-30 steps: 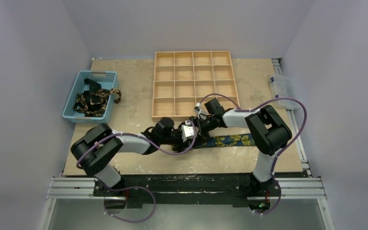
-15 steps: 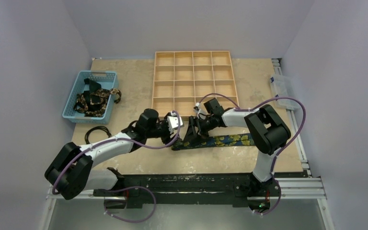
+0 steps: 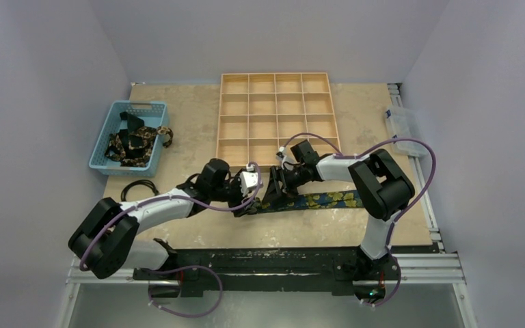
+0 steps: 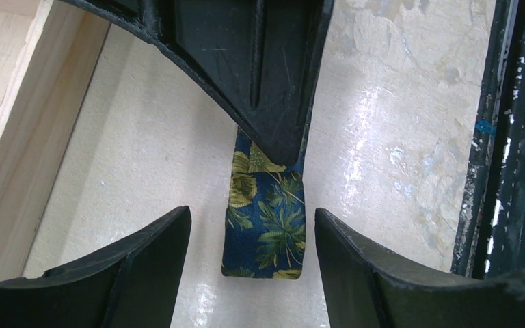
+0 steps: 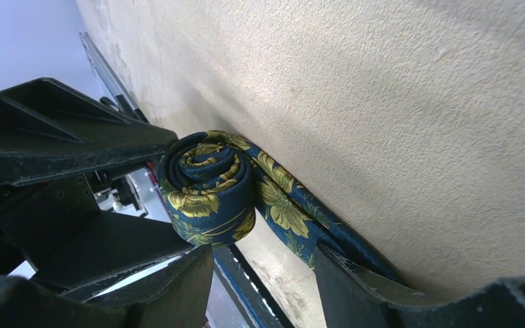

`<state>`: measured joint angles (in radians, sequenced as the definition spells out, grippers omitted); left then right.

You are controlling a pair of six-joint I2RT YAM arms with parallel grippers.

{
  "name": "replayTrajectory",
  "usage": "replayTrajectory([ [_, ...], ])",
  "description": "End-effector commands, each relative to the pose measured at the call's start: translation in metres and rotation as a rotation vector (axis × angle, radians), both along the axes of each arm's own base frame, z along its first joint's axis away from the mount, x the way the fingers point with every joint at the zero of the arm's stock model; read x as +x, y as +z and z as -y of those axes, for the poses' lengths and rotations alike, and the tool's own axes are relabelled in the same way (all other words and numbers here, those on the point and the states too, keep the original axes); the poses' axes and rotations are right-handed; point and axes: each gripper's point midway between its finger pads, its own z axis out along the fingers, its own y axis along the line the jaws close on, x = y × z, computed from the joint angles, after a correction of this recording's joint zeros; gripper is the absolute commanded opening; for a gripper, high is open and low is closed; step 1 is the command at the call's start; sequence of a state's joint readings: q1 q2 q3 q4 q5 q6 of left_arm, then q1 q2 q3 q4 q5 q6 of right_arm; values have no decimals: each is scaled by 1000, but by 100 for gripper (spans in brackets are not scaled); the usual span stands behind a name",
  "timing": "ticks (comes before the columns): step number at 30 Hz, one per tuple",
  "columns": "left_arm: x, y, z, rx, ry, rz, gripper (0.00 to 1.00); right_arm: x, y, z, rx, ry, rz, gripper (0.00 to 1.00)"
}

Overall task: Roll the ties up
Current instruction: Roll the tie at the center of the board.

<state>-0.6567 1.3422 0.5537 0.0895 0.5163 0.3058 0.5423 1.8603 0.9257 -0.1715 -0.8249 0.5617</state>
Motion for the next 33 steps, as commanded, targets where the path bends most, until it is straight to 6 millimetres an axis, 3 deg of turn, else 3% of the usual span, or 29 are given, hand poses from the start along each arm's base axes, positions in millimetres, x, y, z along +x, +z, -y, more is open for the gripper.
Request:
replayTrajectory([
  [1, -2, 21, 6, -82, -26, 66, 66, -20, -64, 39, -262, -1, -24, 57],
  [9, -1, 11, 9, -71, -46, 53, 62, -22, -64, 59, -279, -36, -38, 52],
  [18, -4, -2, 16, -67, -55, 38, 61, -23, -68, 69, -297, -29, -39, 50],
  [22, -4, -13, 21, -39, -67, 34, 53, -20, -64, 67, -287, -28, -28, 50],
  [26, -11, -24, 26, 15, -110, 20, 38, -11, -49, 62, -261, -30, 10, 50],
  [33, -17, -36, 30, 84, -143, 6, 30, 11, -3, 41, -159, -73, 70, 50],
])
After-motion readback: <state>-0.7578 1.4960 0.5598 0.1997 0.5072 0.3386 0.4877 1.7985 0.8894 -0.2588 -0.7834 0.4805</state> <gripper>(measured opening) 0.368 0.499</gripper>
